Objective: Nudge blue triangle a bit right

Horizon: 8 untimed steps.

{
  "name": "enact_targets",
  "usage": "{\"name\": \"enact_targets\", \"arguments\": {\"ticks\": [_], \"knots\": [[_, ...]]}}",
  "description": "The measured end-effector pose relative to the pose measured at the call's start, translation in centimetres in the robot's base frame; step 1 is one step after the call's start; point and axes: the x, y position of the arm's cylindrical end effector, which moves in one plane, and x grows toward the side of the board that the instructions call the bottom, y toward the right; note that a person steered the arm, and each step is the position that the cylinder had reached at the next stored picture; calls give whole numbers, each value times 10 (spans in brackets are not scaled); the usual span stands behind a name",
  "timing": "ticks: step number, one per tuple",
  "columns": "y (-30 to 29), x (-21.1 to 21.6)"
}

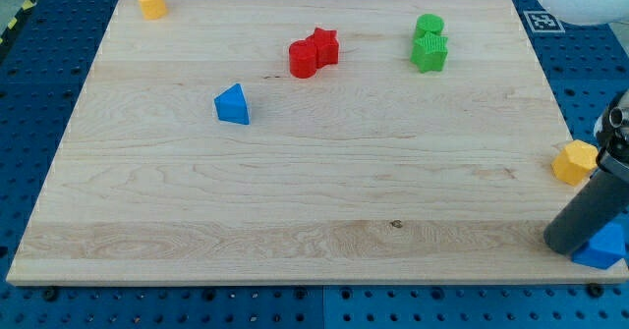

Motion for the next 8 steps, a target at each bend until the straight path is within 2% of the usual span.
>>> {"name": "enact_targets", "arguments": {"ticks": [3,4,8], "knots": [[3,-1],[-15,-21],[-45,-26]]}}
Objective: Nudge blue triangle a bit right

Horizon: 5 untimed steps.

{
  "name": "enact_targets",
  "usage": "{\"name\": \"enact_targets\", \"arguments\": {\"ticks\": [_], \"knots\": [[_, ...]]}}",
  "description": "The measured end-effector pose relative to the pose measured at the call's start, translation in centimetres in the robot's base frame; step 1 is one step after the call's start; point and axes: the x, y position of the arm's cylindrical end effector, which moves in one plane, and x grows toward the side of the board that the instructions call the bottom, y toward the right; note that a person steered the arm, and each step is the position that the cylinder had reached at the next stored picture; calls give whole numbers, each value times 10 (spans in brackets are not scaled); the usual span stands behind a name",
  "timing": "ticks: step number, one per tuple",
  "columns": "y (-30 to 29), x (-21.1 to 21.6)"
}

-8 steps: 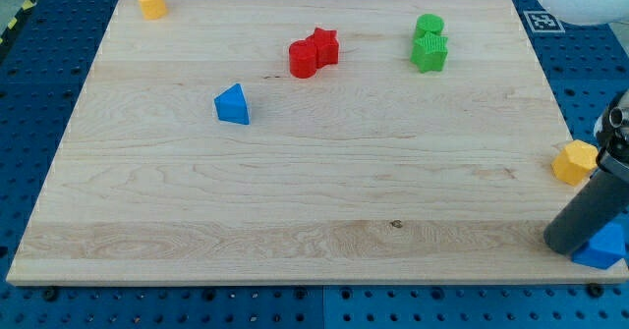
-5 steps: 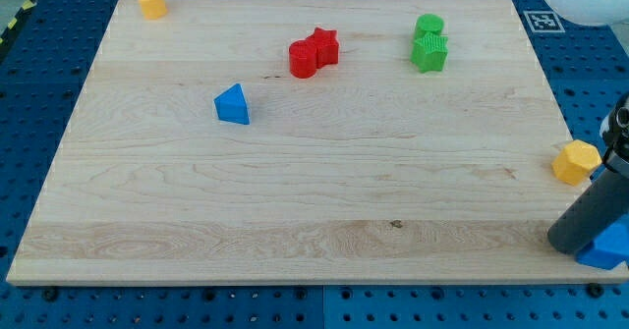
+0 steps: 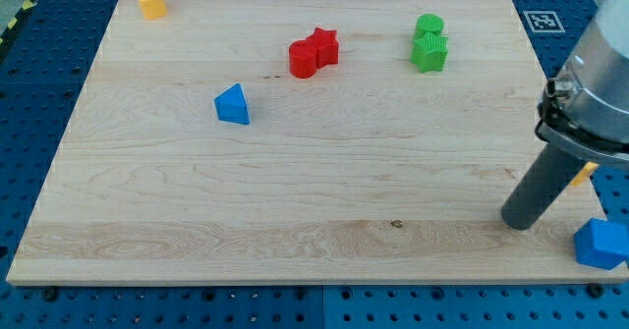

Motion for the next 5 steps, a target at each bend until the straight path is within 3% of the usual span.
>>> {"name": "enact_targets", "arguments": {"ticks": [5], "knots": [[-68,-9]]}}
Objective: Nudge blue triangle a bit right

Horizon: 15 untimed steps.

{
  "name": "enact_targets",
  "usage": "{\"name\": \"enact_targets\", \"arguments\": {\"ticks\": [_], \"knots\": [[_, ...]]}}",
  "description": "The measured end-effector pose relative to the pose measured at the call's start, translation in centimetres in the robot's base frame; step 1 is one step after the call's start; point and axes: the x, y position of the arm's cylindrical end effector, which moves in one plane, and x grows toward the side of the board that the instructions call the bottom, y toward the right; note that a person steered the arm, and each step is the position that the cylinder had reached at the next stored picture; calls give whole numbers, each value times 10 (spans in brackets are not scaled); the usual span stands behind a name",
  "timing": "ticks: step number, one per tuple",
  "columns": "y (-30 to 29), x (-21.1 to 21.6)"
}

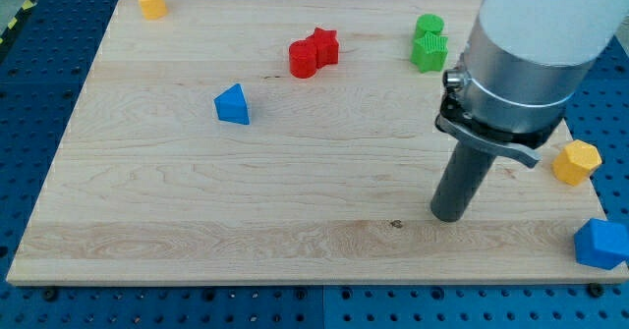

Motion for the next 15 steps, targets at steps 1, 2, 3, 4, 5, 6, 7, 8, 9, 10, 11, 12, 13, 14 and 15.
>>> {"name": "enact_targets", "arguments": {"ticks": [1,2,3,4,5,6,7,8,9,10,11,12,13,14,15], "knots": [[-18,0],[-35,0],[-52,-5],[-71,-8],[-94,-11],[-113,-18],[-138,-32],[-164,-37],[-188,-39],[-203,-55],[-226,-73],[-252,-77],[-272,-77],[-288,-80],[-309,-106]]}}
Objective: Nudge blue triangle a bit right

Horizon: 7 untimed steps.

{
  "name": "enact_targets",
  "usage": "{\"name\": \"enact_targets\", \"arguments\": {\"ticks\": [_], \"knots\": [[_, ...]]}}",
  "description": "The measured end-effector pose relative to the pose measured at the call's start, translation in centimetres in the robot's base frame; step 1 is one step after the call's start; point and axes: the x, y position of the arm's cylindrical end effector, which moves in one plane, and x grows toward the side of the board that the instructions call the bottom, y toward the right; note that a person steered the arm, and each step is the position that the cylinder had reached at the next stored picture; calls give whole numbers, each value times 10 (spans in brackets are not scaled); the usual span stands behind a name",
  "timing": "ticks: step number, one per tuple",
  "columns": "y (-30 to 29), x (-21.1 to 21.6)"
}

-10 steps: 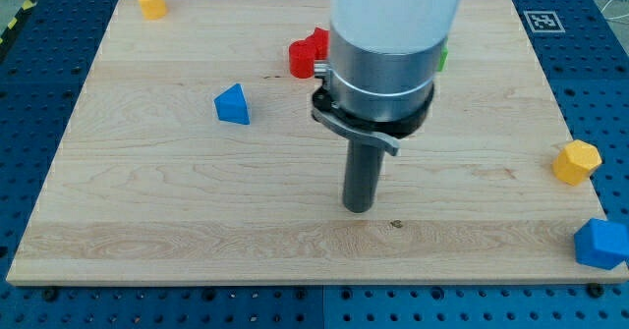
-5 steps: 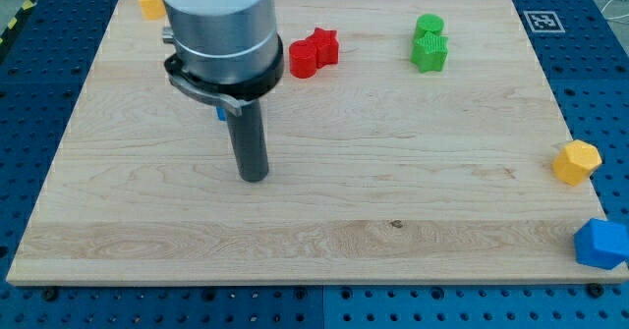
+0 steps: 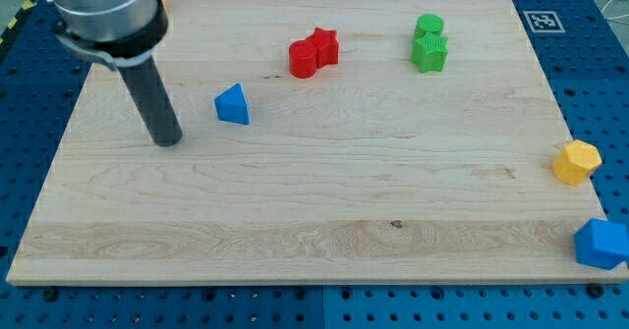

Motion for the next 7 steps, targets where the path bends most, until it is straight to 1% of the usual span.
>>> {"name": "enact_targets", "arguments": {"ticks": [2,4,5,7], "knots": [[-29,-41],[-37,-45],[-19,-53],[5,-53]]}}
